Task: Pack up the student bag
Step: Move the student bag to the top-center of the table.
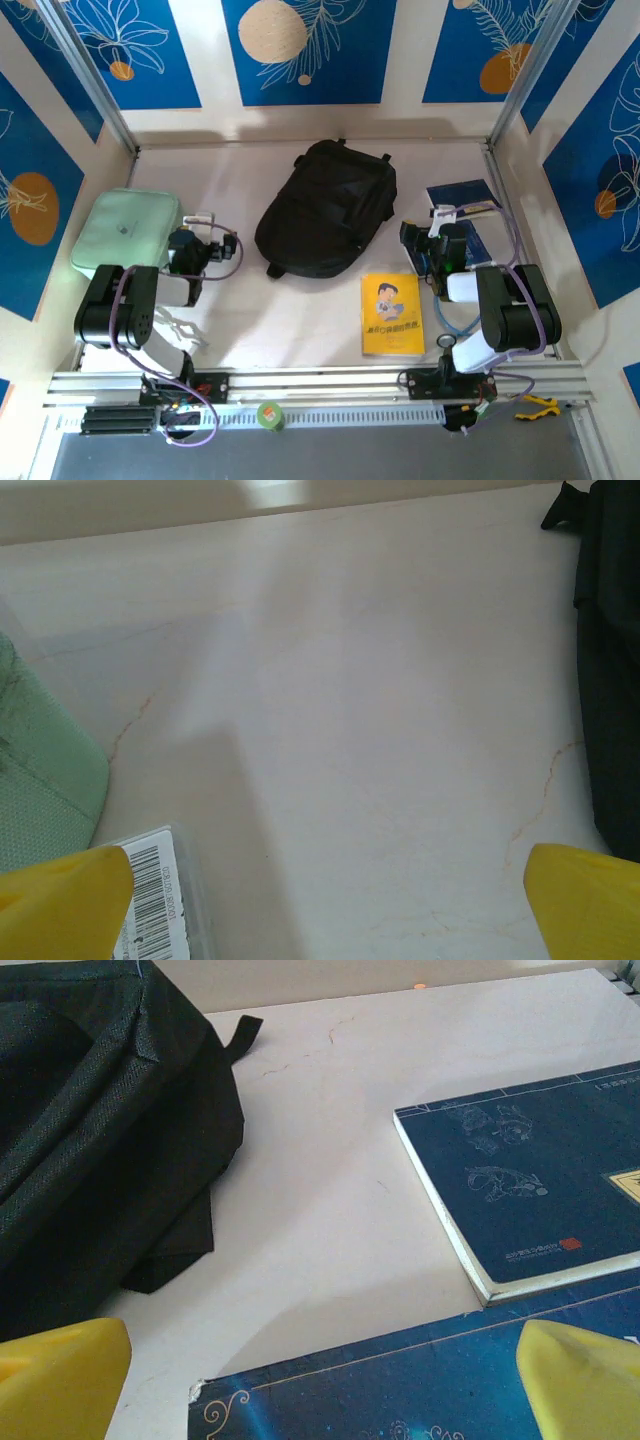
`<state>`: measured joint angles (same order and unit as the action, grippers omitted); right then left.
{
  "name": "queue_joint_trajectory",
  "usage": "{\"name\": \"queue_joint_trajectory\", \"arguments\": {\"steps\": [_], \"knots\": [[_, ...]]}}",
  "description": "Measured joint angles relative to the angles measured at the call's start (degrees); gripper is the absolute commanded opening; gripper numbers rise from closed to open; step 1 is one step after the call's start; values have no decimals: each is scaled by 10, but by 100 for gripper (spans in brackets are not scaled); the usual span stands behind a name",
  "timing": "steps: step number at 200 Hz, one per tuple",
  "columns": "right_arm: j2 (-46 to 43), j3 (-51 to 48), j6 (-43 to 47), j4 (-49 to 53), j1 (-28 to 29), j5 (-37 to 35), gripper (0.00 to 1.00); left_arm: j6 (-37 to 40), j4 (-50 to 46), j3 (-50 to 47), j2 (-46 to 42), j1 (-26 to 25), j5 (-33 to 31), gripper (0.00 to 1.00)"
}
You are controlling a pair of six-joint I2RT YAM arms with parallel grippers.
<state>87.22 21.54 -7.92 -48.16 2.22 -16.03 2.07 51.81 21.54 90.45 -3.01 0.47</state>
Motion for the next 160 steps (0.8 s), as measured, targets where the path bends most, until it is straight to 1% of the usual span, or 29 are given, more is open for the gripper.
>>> {"name": "queue_joint_trajectory", "arguments": {"steps": [160], "knots": [[0, 0, 0, 2, -1, 0, 99, 0, 0, 0, 0, 0, 3, 100]]}}
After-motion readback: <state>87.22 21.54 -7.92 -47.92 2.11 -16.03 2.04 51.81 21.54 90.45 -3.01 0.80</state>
